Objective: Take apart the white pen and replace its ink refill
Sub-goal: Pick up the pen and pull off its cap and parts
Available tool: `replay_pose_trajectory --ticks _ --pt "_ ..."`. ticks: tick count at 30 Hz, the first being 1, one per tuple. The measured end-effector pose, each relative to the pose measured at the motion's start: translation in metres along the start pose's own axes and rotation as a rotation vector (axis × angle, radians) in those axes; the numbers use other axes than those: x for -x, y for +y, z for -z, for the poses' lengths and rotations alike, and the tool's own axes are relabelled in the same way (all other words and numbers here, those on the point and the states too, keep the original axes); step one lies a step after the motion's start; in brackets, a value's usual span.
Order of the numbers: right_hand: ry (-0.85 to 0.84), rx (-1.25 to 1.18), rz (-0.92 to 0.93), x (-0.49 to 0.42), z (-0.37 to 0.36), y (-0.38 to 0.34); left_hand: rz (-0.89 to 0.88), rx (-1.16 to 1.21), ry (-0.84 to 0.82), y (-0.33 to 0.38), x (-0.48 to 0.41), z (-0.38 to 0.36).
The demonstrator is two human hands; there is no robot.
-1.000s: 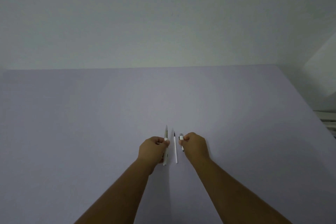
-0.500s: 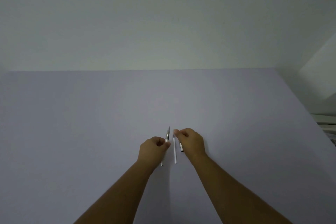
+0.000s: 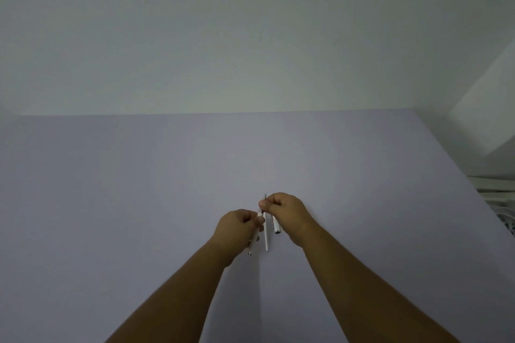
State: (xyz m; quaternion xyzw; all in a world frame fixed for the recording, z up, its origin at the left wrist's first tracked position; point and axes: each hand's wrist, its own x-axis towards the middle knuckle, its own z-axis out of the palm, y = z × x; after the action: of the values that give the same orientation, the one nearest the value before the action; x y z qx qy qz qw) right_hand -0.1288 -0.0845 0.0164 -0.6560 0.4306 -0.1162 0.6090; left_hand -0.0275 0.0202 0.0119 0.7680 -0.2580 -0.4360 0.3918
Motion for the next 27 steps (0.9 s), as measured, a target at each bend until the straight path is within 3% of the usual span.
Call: replay_pose_trajectory --ticks 2,8,10,14,27 --pt "-0.009 0.034 0.009 0.000 0.000 -0.002 0.006 0.004 0.014 0.000 0.001 0.000" --pt "0.026 0.042 0.025 0.003 0.001 -0.006 -0.106 -0.322 0.119 0.009 0.006 -0.004" --pt "0.018 0.024 0.032 0.003 0.002 -0.008 -0.098 -0.280 0.108 0.013 0.009 -0.004" --pt "-0.057 -0.100 0.041 0.004 0.007 -0.014 -0.031 0.096 0.009 0.018 0.016 0.002" --pt "-0.055 -0.124 -0.019 0.004 0.008 -0.021 -0.079 -0.128 0.104 0.020 0.016 0.004"
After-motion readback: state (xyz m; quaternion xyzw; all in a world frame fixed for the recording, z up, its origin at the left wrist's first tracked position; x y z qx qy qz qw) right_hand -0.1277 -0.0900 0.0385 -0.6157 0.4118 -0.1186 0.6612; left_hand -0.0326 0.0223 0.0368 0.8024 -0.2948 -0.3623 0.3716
